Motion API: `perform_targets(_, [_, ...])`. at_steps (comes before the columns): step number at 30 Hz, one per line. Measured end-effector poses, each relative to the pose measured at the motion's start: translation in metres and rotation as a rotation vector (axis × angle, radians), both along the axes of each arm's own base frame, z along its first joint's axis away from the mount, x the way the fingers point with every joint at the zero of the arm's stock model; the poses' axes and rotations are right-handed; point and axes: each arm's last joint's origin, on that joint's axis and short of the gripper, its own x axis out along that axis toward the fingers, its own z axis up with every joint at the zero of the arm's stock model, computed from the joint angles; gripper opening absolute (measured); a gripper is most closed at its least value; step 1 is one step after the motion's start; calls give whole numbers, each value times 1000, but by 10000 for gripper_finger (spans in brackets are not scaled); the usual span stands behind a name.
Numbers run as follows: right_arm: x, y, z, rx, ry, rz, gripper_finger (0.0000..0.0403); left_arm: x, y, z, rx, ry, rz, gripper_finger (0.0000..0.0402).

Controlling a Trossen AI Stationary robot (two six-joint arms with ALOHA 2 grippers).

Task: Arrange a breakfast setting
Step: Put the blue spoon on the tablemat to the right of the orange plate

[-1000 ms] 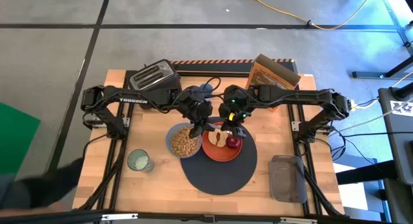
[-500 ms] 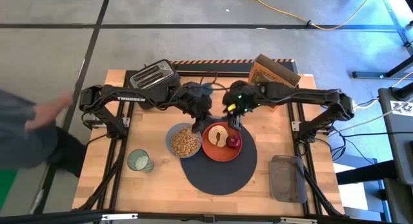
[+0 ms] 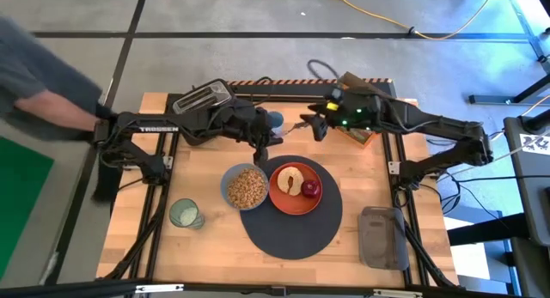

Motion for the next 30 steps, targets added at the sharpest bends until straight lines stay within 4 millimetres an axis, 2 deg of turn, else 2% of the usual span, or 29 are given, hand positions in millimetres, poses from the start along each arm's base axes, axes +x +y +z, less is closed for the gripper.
perform_targets(5, [-15,1,-4,34,-180,-64,225,-6,-1,7,30,-13,46,12])
perform_targets(10, [-21,8,-32,137,-391,-60,225,-13,0,13,56,-20,140,12])
perform_targets(14, [-16,21,-62,185,-425,-57,225,-16,0,-1,16,-16,165,12])
perform_targets(18, [-7,34,-75,187,-402,-77,225,-14,-8,-16,-32,-49,144,12])
perform_targets(22, [5,43,-83,173,-404,-102,225,-8,-16,-8,-53,-162,133,12])
perform_targets(25, [14,46,-85,170,-447,-109,225,-6,-21,-4,-30,-214,189,12])
perform_targets(30, [28,50,-89,138,-524,-136,225,-5,-27,-6,28,-197,294,12])
